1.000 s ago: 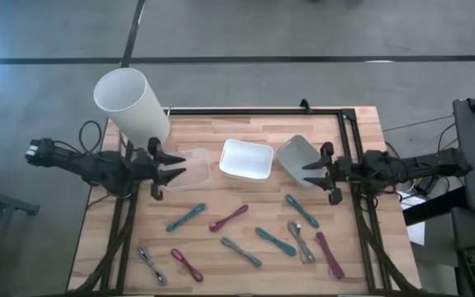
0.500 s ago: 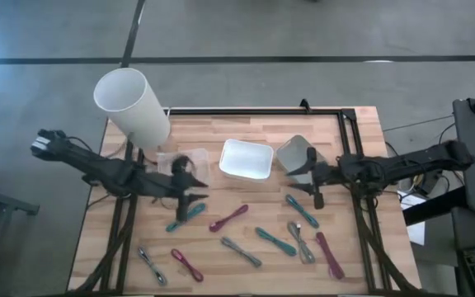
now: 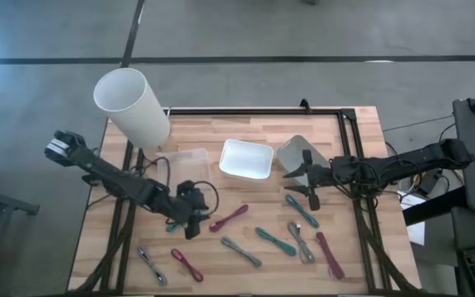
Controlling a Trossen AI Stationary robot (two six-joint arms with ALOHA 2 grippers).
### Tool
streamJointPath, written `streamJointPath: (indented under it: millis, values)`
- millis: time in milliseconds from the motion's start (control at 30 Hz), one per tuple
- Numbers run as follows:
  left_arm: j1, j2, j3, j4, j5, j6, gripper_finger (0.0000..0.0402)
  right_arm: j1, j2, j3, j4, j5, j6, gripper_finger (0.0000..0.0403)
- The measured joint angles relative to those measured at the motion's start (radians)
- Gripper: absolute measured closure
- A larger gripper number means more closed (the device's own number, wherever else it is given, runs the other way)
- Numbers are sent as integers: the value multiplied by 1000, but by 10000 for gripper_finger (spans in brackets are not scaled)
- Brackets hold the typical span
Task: Pick & Place USB Port
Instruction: Put the top pink patterned charger cable into the transparent bin
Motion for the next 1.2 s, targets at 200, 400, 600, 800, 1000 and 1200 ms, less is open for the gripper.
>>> streamJointPath:
  millis: [200, 400, 600, 800, 1000, 1200]
  values:
    - [2, 93, 0, 70, -8, -14, 250, 0, -3, 0, 2, -1, 0, 241]
    - [1, 204, 1, 181, -4, -11, 250, 0, 0, -1, 1, -1, 0, 241]
    - [0, 299, 4, 280, -2, 3, 250, 0, -1, -2, 1, -1, 0, 241]
    - [0, 371, 14, 305, -3, 24, 250, 0, 0, -2, 1, -1, 0, 241]
    - [1, 418, 14, 304, -33, 24, 250, 0, 0, -2, 1, -1, 0, 241]
    - [2, 449, 15, 301, -23, 25, 264, 0, 0, -2, 1, 0, 0, 241]
